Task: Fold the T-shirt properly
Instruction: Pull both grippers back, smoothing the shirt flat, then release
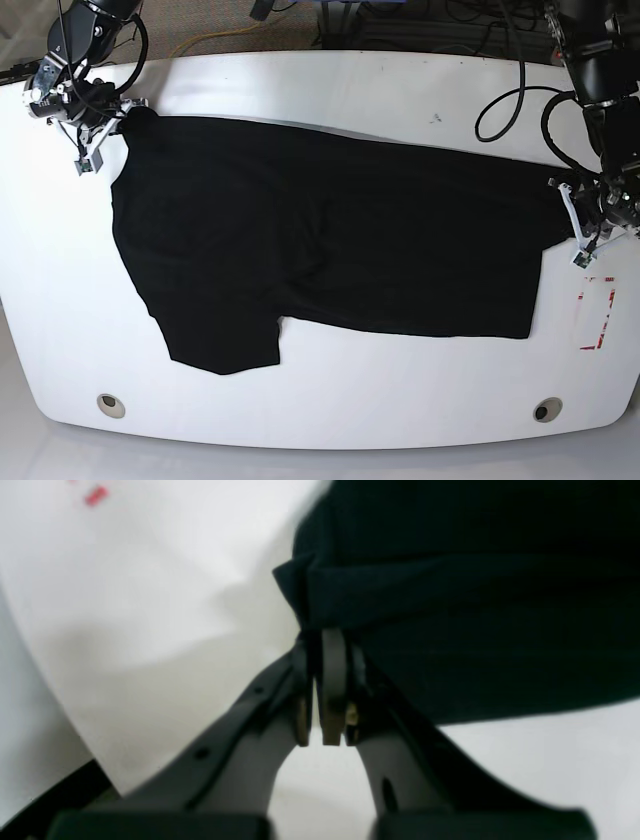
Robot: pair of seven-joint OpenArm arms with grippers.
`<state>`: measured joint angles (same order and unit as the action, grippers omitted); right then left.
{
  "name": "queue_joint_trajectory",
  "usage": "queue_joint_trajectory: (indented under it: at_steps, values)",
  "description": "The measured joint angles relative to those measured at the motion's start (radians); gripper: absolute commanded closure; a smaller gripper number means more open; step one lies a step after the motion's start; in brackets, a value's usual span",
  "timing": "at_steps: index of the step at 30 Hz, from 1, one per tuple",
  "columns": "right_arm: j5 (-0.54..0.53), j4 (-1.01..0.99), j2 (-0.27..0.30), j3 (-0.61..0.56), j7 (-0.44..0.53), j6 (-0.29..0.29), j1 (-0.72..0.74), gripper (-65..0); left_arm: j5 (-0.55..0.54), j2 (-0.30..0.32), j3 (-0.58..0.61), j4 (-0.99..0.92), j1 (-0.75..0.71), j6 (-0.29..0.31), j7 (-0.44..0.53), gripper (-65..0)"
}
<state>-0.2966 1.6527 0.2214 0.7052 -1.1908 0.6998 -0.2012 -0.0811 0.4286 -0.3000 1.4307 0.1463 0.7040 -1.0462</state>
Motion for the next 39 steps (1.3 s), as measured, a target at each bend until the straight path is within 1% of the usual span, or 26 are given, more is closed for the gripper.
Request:
queue_joint_trajectory:
  at_steps: [2, 5, 7, 10, 12, 14, 16, 18, 19, 20, 21, 22, 24, 26, 27, 29, 31, 34, 36, 39]
  values:
    - [0.0, 0.0, 0.0, 0.0, 0.0, 0.0, 0.0, 0.0, 0.017, 0.01, 0.051, -0.071, 0.034, -0.001, 0.009, -13.2]
    - [0.003, 0.0, 0.0, 0.001, 0.015, 0.0, -0.001, 0.0, 0.053, 0.012, 0.104, -0.155, 0.074, 0.0, 0.078, -20.6]
    - [0.003, 0.0, 0.0, 0.001, 0.035, 0.0, -0.002, 0.0, 0.066, 0.011, 0.107, -0.191, 0.087, 0.0, 0.103, -26.1]
    - [0.003, 0.0, 0.0, 0.001, 0.037, 0.0, -0.003, 0.0, 0.068, 0.016, 0.106, -0.22, 0.089, 0.0, 0.105, -34.9]
    - [0.003, 0.0, 0.0, 0.001, 0.037, 0.0, -0.003, 0.0, 0.074, 0.021, 0.101, -0.214, 0.089, 0.0, 0.1, -38.9]
    - [0.003, 0.0, 0.001, 0.001, 0.037, 0.0, -0.002, 0.0, 0.063, 0.037, 0.095, -0.176, 0.089, 0.0, 0.1, -39.3]
    - [0.003, 0.0, 0.0, 0.001, 0.037, 0.0, -0.002, 0.0, -0.014, 0.066, 0.051, -0.126, 0.087, 0.0, 0.091, -39.4]
    - [0.002, 0.001, 0.002, 0.001, 0.037, 0.0, -0.002, 0.0, -0.087, 0.092, 0.004, -0.106, 0.083, 0.0, 0.048, -39.4]
    - [0.0, 0.001, 0.002, 0.001, 0.038, 0.0, -0.002, 0.0, -0.126, 0.107, -0.016, -0.104, 0.079, -0.001, 0.005, -39.4]
    - [0.0, 0.002, 0.003, 0.001, 0.037, 0.0, -0.001, -2.1, -0.147, 0.125, -0.022, -0.105, 0.066, -0.008, -0.018, -39.4]
    - [0.0, 0.008, 0.002, 0.001, 0.037, 0.0, 0.0, -5.5, -0.198, 0.145, -0.02, -0.109, 0.055, -0.007, -0.049, -39.4]
    - [0.0, 0.017, 0.0, 0.001, 0.037, 0.0, 0.0, -11.1, -0.248, 0.154, -0.02, -0.113, 0.045, -0.007, -0.06, -39.4]
    - [0.0, 0.044, -0.006, 0.002, 0.036, 0.0, 0.0, -18.7, -0.319, 0.172, -0.017, -0.114, 0.01, -0.007, -0.052, -39.4]
    - [-0.003, 0.07, -0.024, 0.019, 0.039, 0.0, 0.001, -29.3, -0.355, 0.172, -0.014, -0.105, -0.031, -0.007, -0.023, -39.4]
    - [-0.004, 0.083, -0.037, 0.032, 0.038, 0.0, 0.001, -33.0, -0.37, 0.167, -0.013, -0.101, -0.056, -0.007, -0.023, -39.3]
    - [-0.014, 0.115, -0.066, 0.074, 0.034, 0.0, 0.0, -38.8, -0.349, 0.154, -0.01, -0.1, -0.094, -0.006, -0.038, -39.2]
    - [-0.009, 0.135, -0.078, 0.097, 0.034, 0.0, 0.0, -42.2, -0.346, 0.142, -0.013, -0.1, -0.113, -0.006, -0.034, -39.2]
    - [-0.01, 0.135, -0.079, 0.101, 0.035, 0.0, 0.0, -42.3, -0.35, 0.12, -0.013, -0.097, -0.127, -0.006, 0.007, -39.2]
    - [-0.056, 0.127, -0.08, 0.107, 0.031, -0.001, -0.003, -42.3, -0.367, 0.114, -0.011, -0.09, -0.15, -0.006, 0.057, -39.2]
    - [-0.134, 0.074, -0.084, 0.157, 0.032, 0.0, 0.002, -42.3, -0.343, 0.108, -0.012, -0.091, -0.171, -0.006, 0.089, -39.2]
